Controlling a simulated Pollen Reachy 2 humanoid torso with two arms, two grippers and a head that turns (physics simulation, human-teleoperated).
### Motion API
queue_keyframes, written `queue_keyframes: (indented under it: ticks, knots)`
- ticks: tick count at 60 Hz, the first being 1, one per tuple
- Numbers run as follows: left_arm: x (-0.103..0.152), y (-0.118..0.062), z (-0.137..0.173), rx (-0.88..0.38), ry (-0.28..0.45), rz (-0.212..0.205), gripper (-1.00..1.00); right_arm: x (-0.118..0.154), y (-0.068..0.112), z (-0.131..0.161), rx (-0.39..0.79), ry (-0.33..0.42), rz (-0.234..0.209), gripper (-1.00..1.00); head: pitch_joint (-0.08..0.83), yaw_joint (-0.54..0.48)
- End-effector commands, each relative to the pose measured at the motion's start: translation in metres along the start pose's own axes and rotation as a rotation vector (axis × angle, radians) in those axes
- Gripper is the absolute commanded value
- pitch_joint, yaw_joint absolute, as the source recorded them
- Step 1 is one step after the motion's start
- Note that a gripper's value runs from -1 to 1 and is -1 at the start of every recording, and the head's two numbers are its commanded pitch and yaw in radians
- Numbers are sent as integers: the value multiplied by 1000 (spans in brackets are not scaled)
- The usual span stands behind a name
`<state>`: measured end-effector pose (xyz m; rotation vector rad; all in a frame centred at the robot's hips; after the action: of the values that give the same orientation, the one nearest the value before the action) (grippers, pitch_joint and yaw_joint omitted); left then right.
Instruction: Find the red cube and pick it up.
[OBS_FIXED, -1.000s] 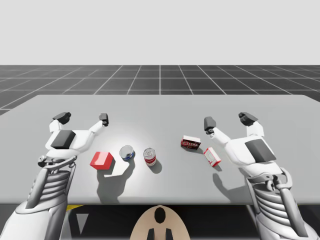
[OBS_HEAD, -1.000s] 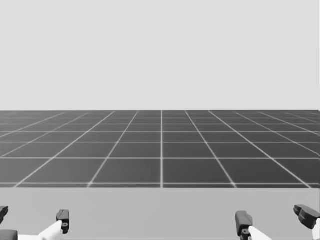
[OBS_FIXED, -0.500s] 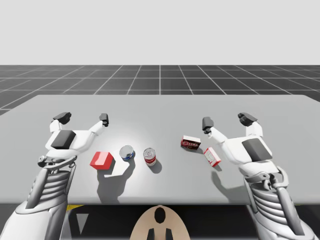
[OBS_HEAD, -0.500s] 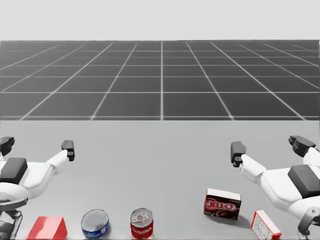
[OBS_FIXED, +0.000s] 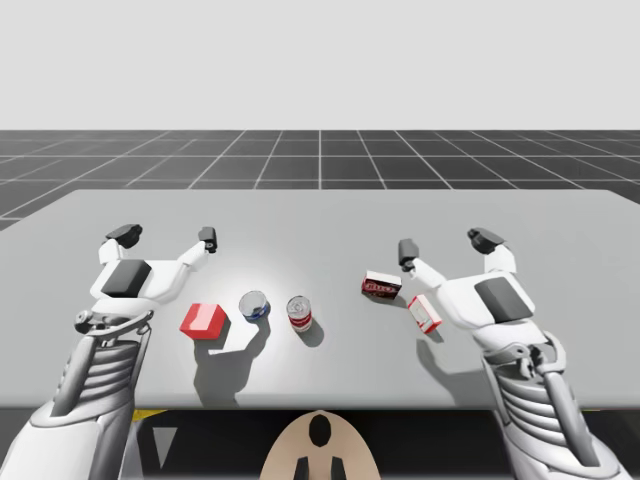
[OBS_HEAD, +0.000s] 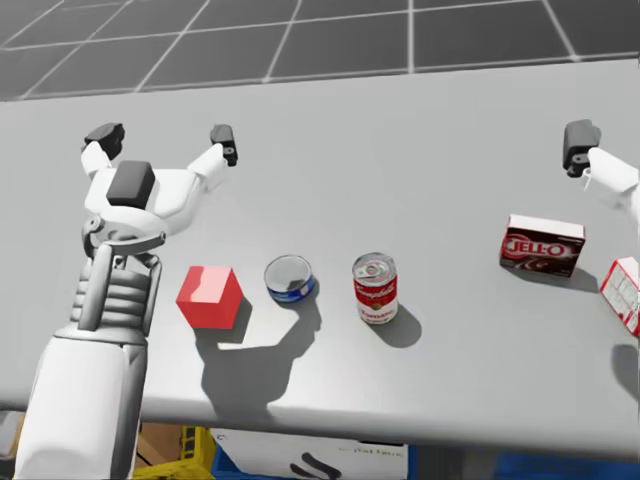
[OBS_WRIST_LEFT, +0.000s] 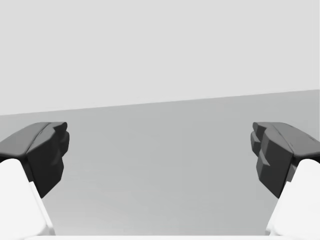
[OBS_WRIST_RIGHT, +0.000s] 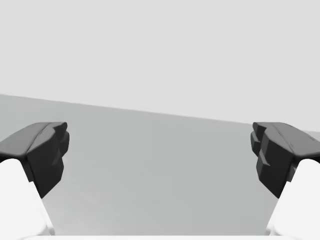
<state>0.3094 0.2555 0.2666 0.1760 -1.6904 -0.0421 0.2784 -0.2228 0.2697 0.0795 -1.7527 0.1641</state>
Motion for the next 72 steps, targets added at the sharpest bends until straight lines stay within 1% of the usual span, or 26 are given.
queue_keyframes:
  ticks: [1, 6, 10, 12, 13, 22, 28, 31, 34, 36, 38, 41, 42, 43, 46, 47, 51, 54, 56, 61, 62, 65, 66, 68, 70, 72]
  knots:
    - [-1, 0, -1, 0, 5, -4, -1000, -3, 5, 0, 23, 21, 15, -1000, 679, 266]
    - [-1, 0, -1, 0, 8, -6, -1000, -4, 6, 0, 32, 31, 18, -1000, 713, 318]
    - [-1, 0, -1, 1, 9, -7, -1000, -5, 6, 0, 37, 39, 18, -1000, 733, 339]
    - [-1, 0, -1, 0, 9, -5, -1000, -6, 7, -1, 56, 53, 9, -1000, 739, 351]
    - [-1, 0, -1, -1, 10, -5, -1000, -6, 7, 0, 48, 50, 17, -1000, 744, 361]
    - [-2, 0, -2, -3, 13, -6, -1000, -7, 9, 0, 59, 56, 21, -1000, 761, 413]
    - [-2, 0, -2, -7, 15, 0, -1000, -8, 8, 0, 53, 64, 28, -1000, 759, 421]
    - [-1, -1, -1, -16, 18, 11, -1000, -9, 9, 0, 51, 66, 30, -1000, 757, 423]
    - [0, -1, -1, -34, 24, 32, -1000, -9, 9, 0, 52, 68, 29, -1000, 755, 423]
    - [3, 0, 1, -53, 30, 55, -1000, -9, 9, 0, 53, 69, 30, -1000, 751, 425]
    - [4, 0, 2, -58, 32, 61, -1000, -9, 9, 0, 53, 69, 31, -1000, 748, 424]
    - [7, 4, 5, -63, 47, 89, -1000, -9, 9, 0, 53, 70, 30, -1000, 741, 417]
    - [8, 4, 6, -68, 53, 98, -1000, -9, 9, 0, 52, 70, 30, -1000, 740, 416]
    - [9, 7, 10, -80, 79, 115, -1000, -9, 9, 0, 51, 72, 28, -1000, 736, 414]
    - [10, 8, 13, -96, 105, 125, -1000, -9, 9, 1, 52, 73, 27, -1000, 735, 414]
    - [11, 11, 17, -111, 127, 133, -1000, -9, 9, 1, 53, 73, 26, -1000, 736, 415]
    - [12, 13, 25, -141, 156, 144, -1000, -9, 9, 1, 55, 74, 24, -1000, 737, 419]
    - [13, 14, 32, -176, 170, 163, -1000, -9, 9, 1, 55, 74, 23, -1000, 737, 421]
    - [13, 15, 39, -185, 175, 147, -1000, -9, 9, 1, 54, 74, 23, -1000, 738, 423]
    - [9, 18, 54, -208, 200, 145, -1000, -10, 9, 1, 52, 76, 25, -1000, 742, 427]
    - [6, 19, 61, -201, 212, 129, -1000, -10, 9, 1, 52, 76, 25, -1000, 744, 429]
    - [2, 20, 68, -204, 228, 133, -1000, -10, 9, 1, 52, 77, 26, -1000, 745, 430]
    - [-2, 21, 74, -201, 246, 121, -1000, -10, 9, 1, 52, 77, 27, -1000, 746, 432]
    - [-5, 22, 78, -189, 253, 111, -1000, -10, 9, 1, 51, 77, 28, -1000, 746, 434]
    - [-9, 22, 85, -186, 266, 115, -1000, -11, 9, 1, 50, 77, 28, -1000, 747, 435]
    - [-14, 22, 91, -191, 282, 109, -1000, -11, 9, 0, 50, 77, 28, -1000, 746, 437]
